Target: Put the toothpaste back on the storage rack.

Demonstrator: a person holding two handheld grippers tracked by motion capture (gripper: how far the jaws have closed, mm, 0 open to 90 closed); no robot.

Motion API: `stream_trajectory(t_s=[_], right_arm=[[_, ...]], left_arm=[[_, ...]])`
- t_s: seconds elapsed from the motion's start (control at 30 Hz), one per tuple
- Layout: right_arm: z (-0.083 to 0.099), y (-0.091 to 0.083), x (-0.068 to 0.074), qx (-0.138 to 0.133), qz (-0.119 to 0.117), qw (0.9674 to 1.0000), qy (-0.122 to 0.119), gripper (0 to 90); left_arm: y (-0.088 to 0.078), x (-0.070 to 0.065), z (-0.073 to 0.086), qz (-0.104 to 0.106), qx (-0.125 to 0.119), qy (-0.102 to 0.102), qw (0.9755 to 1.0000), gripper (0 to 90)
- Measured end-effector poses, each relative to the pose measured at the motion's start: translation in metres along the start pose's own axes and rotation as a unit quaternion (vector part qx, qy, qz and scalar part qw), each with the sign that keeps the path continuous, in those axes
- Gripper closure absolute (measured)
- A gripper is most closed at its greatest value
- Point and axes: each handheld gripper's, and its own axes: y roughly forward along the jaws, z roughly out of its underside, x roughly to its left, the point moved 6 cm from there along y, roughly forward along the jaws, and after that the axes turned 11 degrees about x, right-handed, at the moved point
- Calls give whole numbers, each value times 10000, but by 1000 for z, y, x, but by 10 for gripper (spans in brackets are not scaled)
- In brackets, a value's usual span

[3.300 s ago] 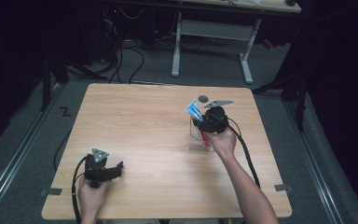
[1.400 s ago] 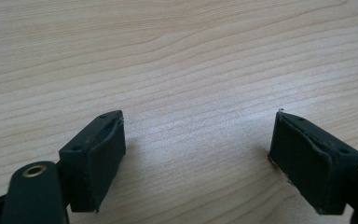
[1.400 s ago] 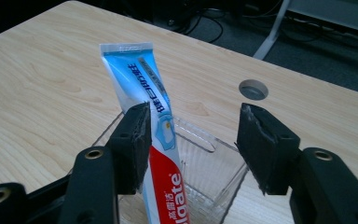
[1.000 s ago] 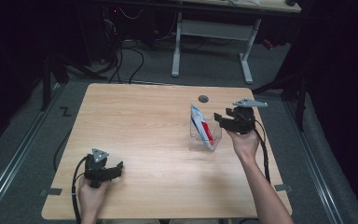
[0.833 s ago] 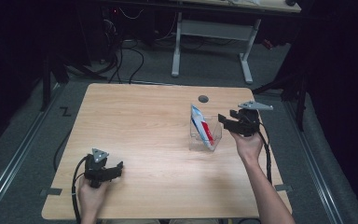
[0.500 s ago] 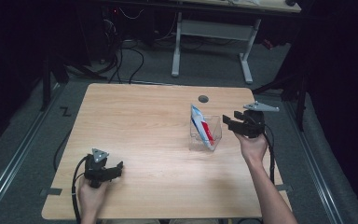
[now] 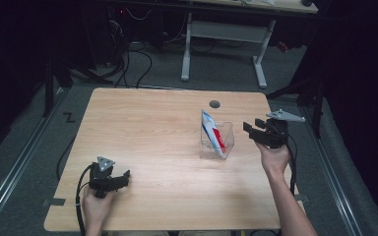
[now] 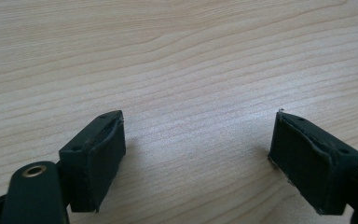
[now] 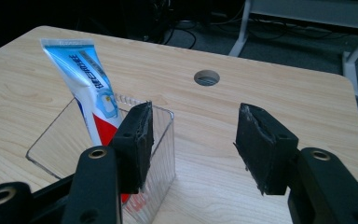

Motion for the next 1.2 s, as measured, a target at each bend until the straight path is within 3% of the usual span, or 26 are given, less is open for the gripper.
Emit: stream_trajectory(t_s=[1.2], right_arm=[[35,-17,-28,59,120,9992,385,463]], left_arm=[[0,0,0,-1,2,-4,10000,182]])
